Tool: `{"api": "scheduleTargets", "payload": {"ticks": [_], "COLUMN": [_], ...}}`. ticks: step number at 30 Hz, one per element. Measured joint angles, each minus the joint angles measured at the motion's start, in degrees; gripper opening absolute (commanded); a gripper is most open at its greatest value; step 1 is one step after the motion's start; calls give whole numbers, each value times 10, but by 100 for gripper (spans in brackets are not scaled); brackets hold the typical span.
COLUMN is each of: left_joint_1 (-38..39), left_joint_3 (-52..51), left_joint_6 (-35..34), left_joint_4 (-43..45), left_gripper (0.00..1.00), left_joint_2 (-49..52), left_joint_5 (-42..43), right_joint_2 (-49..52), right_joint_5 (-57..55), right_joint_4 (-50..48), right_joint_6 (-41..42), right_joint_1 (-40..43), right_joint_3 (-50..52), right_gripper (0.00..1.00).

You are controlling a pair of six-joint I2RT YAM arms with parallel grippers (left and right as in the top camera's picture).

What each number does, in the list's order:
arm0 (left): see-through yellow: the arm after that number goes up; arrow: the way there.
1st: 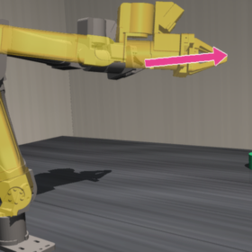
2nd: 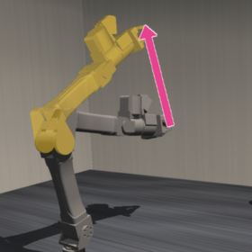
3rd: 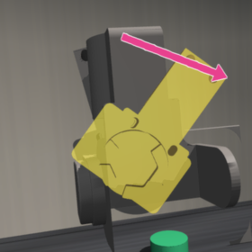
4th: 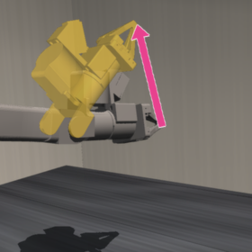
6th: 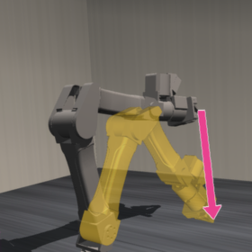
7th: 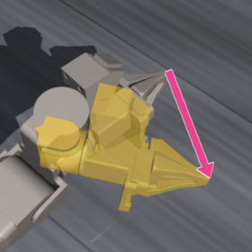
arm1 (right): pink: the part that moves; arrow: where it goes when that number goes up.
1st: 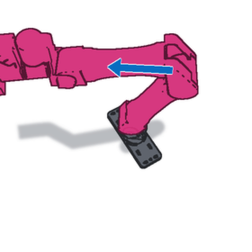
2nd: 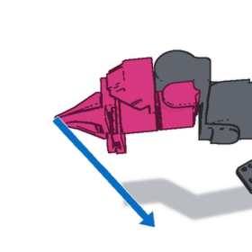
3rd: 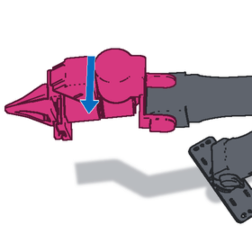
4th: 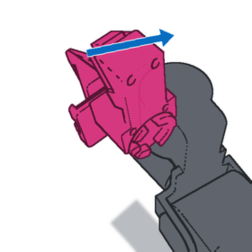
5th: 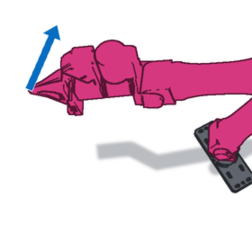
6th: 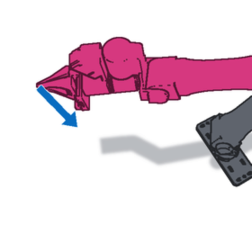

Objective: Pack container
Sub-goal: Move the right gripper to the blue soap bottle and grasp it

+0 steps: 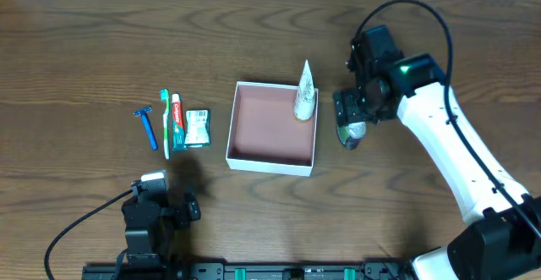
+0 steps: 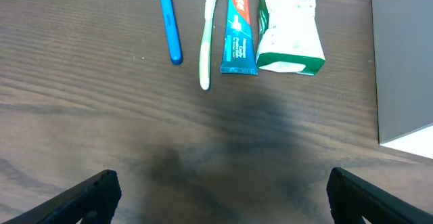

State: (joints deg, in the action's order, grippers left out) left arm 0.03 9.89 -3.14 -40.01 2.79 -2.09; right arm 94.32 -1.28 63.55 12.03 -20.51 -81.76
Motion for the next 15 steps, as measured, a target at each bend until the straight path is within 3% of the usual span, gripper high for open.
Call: {"api": "scheduleTargets", "payload": {"ticks": [9,15], "left_joint_1": [0,0], "left_joint_3": [0,0], "left_joint_6": [0,0], "left_joint_4": [0,0], "left_gripper": [98,98], "left_joint_2": [0,0], "left_joint_5": [0,0], "right_joint_2": [0,0], "right_joint_5": [-3,-7], "right_joint_4": [-83,-106], "right_joint_6": [-14,-15], "right_joint_1": [0,0], "right_joint_3": [73,88], "right_gripper": [75,57]}}
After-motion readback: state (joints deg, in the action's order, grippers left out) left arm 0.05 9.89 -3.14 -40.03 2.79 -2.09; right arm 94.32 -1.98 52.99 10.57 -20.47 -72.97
